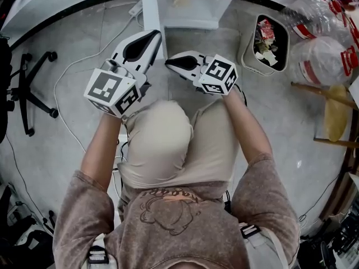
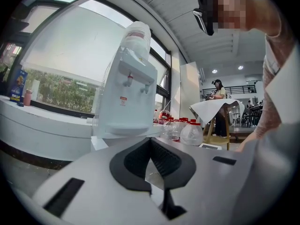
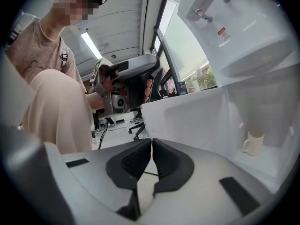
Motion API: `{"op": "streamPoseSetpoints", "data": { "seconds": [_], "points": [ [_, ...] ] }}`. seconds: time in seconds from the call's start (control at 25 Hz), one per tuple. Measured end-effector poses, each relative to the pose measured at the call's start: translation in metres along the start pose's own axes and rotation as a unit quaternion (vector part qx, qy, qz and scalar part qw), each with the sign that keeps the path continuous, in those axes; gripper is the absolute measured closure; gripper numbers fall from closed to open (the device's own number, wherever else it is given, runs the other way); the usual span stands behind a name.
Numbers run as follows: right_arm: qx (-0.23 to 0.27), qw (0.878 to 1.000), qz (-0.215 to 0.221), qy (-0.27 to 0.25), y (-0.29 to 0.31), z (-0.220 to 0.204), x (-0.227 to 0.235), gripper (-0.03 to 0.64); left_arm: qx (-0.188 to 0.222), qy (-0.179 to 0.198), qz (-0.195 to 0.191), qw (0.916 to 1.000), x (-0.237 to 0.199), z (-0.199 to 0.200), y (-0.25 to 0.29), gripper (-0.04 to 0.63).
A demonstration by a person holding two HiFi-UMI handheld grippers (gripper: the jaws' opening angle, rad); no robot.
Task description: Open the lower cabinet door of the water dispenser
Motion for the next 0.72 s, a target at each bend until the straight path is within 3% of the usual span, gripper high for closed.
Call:
{"op": "streamPoseSetpoints", "data": {
  "seconds": [0.48, 0.72],
  "points": [
    [-0.008, 0.999, 0.051, -0.006, 0.027, 0.008, -0.007, 0.611, 0.004, -0.011, 0.025, 0.9996, -0.031, 0.002, -0.015, 0.578],
    [0.006, 0.999, 0.016, 0.031, 0.006, 0.027, 0.009, 0.611, -0.003, -0.031, 0.021, 0.9993, -0.041, 0.016, -0.007, 0.578]
  ]
}}
Point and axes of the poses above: the fingertips, and each gripper's own axes: y forward along the fingers, x to its right, z out of its top, the point moved 3 cm from there along -y, backward along the fingers, and after that the axes turned 10 degrees about -y, right-handed, at the moved point
